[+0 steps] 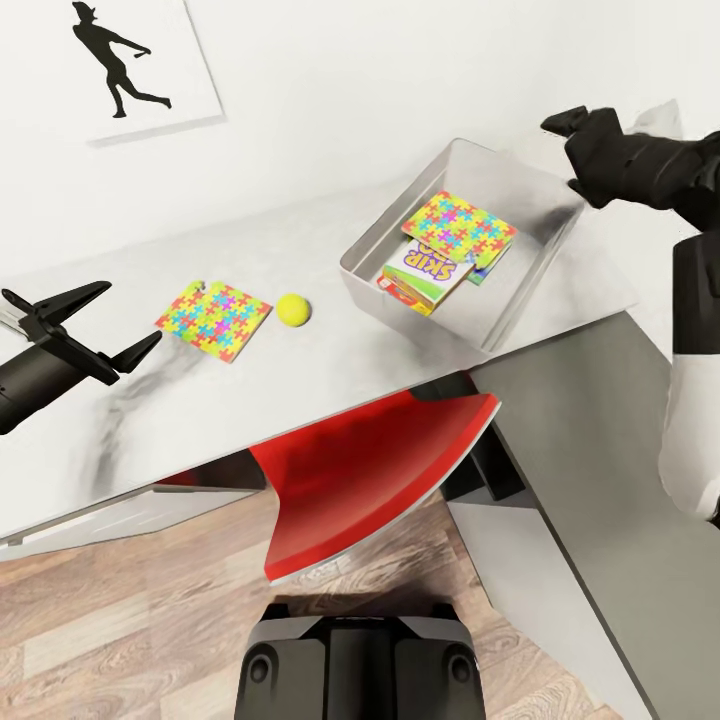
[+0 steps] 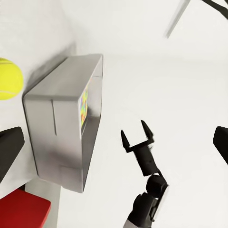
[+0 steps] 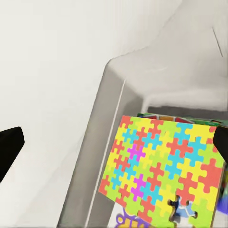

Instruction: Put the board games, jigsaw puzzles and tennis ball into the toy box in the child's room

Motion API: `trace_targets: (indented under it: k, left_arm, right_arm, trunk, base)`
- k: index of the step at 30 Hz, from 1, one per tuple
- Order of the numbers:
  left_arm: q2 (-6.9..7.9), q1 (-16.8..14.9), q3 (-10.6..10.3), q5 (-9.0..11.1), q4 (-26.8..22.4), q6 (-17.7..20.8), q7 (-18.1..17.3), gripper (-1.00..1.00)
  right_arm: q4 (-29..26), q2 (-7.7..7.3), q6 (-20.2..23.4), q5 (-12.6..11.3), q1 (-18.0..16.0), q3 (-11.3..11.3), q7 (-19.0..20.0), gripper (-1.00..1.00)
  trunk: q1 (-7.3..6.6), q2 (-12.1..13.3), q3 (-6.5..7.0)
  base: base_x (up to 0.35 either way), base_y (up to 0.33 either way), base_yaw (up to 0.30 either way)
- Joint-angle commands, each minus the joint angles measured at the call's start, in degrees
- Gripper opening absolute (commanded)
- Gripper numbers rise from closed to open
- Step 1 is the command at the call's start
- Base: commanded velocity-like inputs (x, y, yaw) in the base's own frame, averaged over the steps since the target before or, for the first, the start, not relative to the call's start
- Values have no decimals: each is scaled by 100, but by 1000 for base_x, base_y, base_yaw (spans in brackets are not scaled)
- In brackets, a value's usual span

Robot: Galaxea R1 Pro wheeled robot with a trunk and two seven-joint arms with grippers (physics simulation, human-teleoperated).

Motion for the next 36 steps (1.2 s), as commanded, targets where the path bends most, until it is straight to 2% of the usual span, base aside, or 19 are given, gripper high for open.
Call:
trace_targets:
  k: [1, 7, 12, 14, 22, 30, 36]
  left_arm:
    - [-4, 2, 4, 58, -2, 25, 39, 100]
    - [-26, 34, 10, 38, -2, 42, -191, 100]
    - [-26, 60, -5, 24, -2, 47, -319, 100]
    - [-23, 86, -17, 15, -2, 52, -401, 100]
    - [-12, 100, -19, 10, -2, 58, -457, 100]
    - [-10, 103, -18, 9, -2, 60, -462, 100]
    - [-9, 103, -19, 9, -2, 60, -463, 100]
  right_arm:
    - [-255, -69, 1, -55, 96, 12, -56, 100]
    - [-1069, -294, 107, -82, 449, 60, -44, 100]
    - [-1268, -352, 300, -87, 610, 44, -16, 100]
    - [-1392, -384, 535, -91, 741, 30, 25, 100]
    - [-1459, -403, 680, -92, 821, 32, 231, 100]
    - [-1473, -402, 714, -106, 854, 82, 301, 100]
    - [-1474, -398, 722, -112, 868, 158, 312, 100]
  trunk:
    - [4, -9, -8]
    - [4, -9, -12]
    - [4, -9, -13]
    - [4, -9, -13]
    - [4, -9, -13]
    - [4, -9, -13]
    - [4, -9, -13]
  base:
    - [0, 0, 0]
    - [0, 0, 0]
    - [0, 0, 0]
    - [-36, 0, 0]
    - [-211, 0, 0]
    - [-256, 0, 0]
    - [-100, 0, 4]
